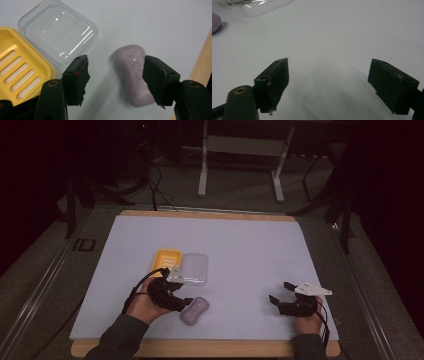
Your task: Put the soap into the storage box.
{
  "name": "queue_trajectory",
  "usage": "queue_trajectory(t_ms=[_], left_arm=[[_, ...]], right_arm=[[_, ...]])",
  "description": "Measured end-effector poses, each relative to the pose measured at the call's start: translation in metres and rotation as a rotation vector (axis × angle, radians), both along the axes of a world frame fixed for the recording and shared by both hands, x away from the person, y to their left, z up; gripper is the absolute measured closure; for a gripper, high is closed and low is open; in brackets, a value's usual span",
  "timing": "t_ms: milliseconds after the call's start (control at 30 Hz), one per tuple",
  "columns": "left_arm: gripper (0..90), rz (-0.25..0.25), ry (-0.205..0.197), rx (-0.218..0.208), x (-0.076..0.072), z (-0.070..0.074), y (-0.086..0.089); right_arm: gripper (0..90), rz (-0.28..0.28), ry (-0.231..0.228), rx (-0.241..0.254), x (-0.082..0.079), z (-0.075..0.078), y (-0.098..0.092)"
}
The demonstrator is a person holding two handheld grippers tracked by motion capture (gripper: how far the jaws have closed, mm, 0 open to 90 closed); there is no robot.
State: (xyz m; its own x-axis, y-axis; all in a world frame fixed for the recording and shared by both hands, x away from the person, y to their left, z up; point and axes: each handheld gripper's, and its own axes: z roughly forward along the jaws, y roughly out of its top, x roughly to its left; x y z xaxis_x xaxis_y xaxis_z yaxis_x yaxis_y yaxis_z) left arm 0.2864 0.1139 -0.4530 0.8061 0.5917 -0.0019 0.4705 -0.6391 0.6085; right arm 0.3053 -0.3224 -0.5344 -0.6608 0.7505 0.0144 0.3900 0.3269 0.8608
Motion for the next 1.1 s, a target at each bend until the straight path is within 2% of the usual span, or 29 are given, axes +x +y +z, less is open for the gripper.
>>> queue_trajectory(t_ms=[333,633,867,1100], left_arm=[[37.2,0.001,0.015,0.026,0.001,-0.002,-0.005],[34.9,-0.021,0.045,0.061,0.003,-0.003,-0.015],[28.4,-0.010,0.073,0.116,0.007,-0.007,-0.024],[24.8,-0.019,0.097,0.131,0.008,-0.010,-0.030]], right_arm=[[16.9,0.001,0.001,-0.008,0.000,0.000,0.001],[16.9,0.002,0.001,-0.010,0.000,0.000,0.001],[16.9,0.003,0.001,-0.011,0.000,0.000,0.001],[16.8,0.003,0.003,-0.012,0.000,0.000,0.001]])
